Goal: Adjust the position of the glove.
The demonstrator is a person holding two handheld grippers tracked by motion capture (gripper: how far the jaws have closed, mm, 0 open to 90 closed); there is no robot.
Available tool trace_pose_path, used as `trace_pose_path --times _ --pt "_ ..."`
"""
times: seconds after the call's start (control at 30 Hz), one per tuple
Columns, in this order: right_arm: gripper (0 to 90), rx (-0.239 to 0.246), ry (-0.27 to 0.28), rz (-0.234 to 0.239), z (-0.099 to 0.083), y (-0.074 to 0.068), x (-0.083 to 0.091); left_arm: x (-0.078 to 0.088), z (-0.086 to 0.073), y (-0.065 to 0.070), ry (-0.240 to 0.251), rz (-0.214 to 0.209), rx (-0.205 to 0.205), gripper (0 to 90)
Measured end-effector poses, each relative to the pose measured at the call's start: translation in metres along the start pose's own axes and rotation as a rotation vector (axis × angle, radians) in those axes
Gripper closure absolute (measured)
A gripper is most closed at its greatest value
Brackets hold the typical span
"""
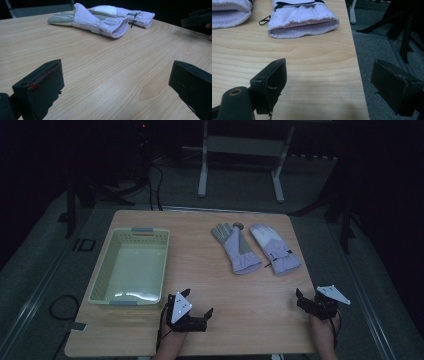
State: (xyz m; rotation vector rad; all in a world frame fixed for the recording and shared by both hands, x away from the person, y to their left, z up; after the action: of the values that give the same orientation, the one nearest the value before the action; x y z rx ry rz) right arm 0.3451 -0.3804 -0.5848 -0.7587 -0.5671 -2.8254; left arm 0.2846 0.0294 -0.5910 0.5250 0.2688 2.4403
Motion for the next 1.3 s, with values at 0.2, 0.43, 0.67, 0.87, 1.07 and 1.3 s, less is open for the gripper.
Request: trace_pose_path --times 0.2,0.43,0.67,0.87,1.07,1.3 --pt "12.4 0.017 -0.02 -0.004 -0.001 -0.001 0.0 0.0 0.0 0.0 -0.001 -0.003 0.004 0.0" --pt "12.4 0.034 -0.061 0.019 -0.002 -0.003 -0.002 0.0 0.0 0.0 0.001 -0.011 0.012 0.0" --pt "12.3 0.013 -0.041 0.043 0.013 0.001 0.006 0.0 0.0 0.0 0.001 -0.011 0.011 0.0" --pt "12.3 -0.017 -0.032 0.053 0.03 0.009 0.014 0.0 0.0 0.001 -0.001 -0.028 0.013 0.0" --pt "12.0 -0.014 -0.014 0.07 0.046 0.01 0.018 0.0 0.0 0.001 -0.002 -0.024 0.01 0.0" --pt "11.4 -0.027 0.021 0.062 0.064 0.014 0.023 0.0 0.001 -0.001 0.0 -0.035 0.029 0.0"
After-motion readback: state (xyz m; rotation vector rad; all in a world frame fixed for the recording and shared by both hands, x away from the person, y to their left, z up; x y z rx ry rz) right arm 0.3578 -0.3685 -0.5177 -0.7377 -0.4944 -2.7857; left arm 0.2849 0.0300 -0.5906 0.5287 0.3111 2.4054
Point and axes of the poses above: each handheld gripper's, and its own axes: x roughly backward along the jaws, z roughly out of its top, y roughly to its right, the point moved 6 cm from there along -x, roughly forward along the jaws, and after that the axes turned 15 degrees about x, right-handed, at the moved point
